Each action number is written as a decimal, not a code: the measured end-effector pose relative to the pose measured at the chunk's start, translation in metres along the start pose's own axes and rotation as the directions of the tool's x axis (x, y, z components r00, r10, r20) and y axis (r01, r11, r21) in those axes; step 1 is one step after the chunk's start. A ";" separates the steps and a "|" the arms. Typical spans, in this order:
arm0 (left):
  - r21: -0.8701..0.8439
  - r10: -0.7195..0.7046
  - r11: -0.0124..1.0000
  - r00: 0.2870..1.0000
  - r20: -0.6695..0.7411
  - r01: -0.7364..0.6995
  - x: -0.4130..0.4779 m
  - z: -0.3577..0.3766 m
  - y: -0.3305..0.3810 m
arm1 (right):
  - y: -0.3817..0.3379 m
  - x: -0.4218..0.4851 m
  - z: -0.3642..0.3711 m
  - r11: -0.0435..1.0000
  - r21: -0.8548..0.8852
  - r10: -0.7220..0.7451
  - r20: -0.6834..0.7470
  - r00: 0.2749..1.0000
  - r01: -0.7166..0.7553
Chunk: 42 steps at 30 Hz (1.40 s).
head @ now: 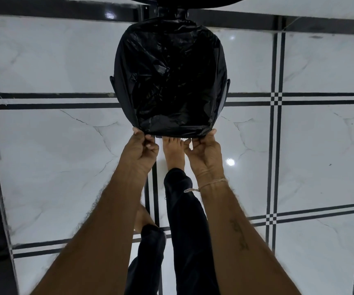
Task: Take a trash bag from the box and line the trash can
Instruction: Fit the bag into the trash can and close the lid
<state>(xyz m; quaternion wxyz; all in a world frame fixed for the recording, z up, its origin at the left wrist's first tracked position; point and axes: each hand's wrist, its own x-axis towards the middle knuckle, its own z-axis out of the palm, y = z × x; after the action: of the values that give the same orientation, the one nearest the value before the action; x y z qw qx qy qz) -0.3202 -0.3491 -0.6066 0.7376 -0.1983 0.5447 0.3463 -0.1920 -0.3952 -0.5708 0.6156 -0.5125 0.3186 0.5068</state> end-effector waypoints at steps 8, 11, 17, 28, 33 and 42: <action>0.216 0.026 0.976 0.995 -0.100 -0.004 0.010 0.007 0.014 | -0.025 0.019 0.018 0.999 -0.034 0.020 -0.149 0.989 -0.026; 0.154 0.099 0.984 0.992 -0.081 -0.085 0.003 0.009 0.021 | -0.037 0.033 0.014 0.986 -0.115 -0.123 -0.044 0.991 0.117; 0.189 0.155 0.972 0.986 -0.056 -0.142 0.005 0.014 0.042 | -0.070 0.048 0.020 0.943 -0.294 -0.166 -0.012 0.986 0.155; 0.290 0.129 0.953 0.985 -0.115 -0.091 0.005 0.022 0.051 | -0.090 0.058 0.022 0.835 -0.482 -0.238 0.120 0.964 0.267; 0.253 0.152 0.959 0.985 -0.085 -0.126 -0.001 0.022 0.047 | -0.078 0.055 0.018 0.558 -0.658 -0.567 0.145 0.811 0.507; 0.260 0.135 0.960 0.984 -0.113 -0.102 -0.002 0.025 0.048 | -0.076 0.059 0.029 0.323 -0.861 -0.712 0.052 0.700 0.393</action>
<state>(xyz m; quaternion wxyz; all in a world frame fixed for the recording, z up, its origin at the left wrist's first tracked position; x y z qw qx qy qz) -0.3390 -0.3007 -0.5927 0.6979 -0.0916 0.6420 0.3038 -0.1068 -0.3475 -0.5937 0.3719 -0.8921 -0.0560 0.2503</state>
